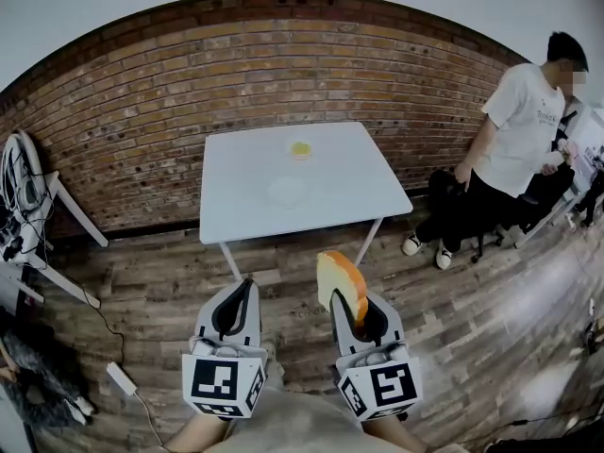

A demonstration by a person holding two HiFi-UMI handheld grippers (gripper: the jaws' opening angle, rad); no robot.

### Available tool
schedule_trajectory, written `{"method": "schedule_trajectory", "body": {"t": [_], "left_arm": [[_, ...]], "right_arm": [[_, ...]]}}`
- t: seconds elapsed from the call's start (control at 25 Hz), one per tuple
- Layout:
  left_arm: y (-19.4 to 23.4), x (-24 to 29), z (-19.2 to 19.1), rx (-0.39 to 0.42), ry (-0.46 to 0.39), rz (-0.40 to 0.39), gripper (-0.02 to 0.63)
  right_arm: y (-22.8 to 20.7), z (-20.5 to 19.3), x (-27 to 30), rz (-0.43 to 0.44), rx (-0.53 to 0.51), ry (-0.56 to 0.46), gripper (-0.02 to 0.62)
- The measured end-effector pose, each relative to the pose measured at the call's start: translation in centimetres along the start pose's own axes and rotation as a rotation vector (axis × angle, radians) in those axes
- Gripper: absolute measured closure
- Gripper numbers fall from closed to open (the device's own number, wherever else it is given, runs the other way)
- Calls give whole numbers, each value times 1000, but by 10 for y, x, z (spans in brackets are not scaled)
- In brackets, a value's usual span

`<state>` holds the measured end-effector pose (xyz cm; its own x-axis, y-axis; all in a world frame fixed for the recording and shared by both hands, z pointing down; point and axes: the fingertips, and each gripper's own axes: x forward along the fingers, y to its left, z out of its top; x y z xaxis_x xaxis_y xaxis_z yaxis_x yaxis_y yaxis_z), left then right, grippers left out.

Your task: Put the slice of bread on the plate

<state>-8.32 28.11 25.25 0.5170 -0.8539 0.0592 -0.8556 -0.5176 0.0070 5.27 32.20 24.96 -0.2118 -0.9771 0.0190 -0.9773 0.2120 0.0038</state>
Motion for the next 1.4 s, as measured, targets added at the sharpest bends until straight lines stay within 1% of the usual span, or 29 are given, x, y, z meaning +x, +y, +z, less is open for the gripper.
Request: {"method": "schedule_trajectory", "body": {"t": [0.24, 0.48, 0.72, 0.96, 1.16, 1.28, 1.4], "left_arm": [[9, 25, -3, -5, -19, 0, 595], [28, 76, -6, -12, -37, -30, 595], [56, 146, 3, -15, -35, -72, 597], [96, 218, 13, -4, -22, -112, 597], [127, 277, 17, -4, 1, -161, 595], [140, 312, 21, -3, 6, -195, 595], [151, 341, 17, -2, 24, -232, 595]], "right_arm": [[-9, 1, 24, 3, -22, -22, 495], [-24, -2, 69, -18, -41, -31, 495], [-45, 3, 135, -42, -45, -14, 495], [-63, 6, 214, -79, -34, 9, 495], [-74, 9, 274, -111, -34, 30, 495], [-85, 10, 308, -136, -28, 35, 495], [-94, 8, 336, -159, -25, 47, 495]]}}
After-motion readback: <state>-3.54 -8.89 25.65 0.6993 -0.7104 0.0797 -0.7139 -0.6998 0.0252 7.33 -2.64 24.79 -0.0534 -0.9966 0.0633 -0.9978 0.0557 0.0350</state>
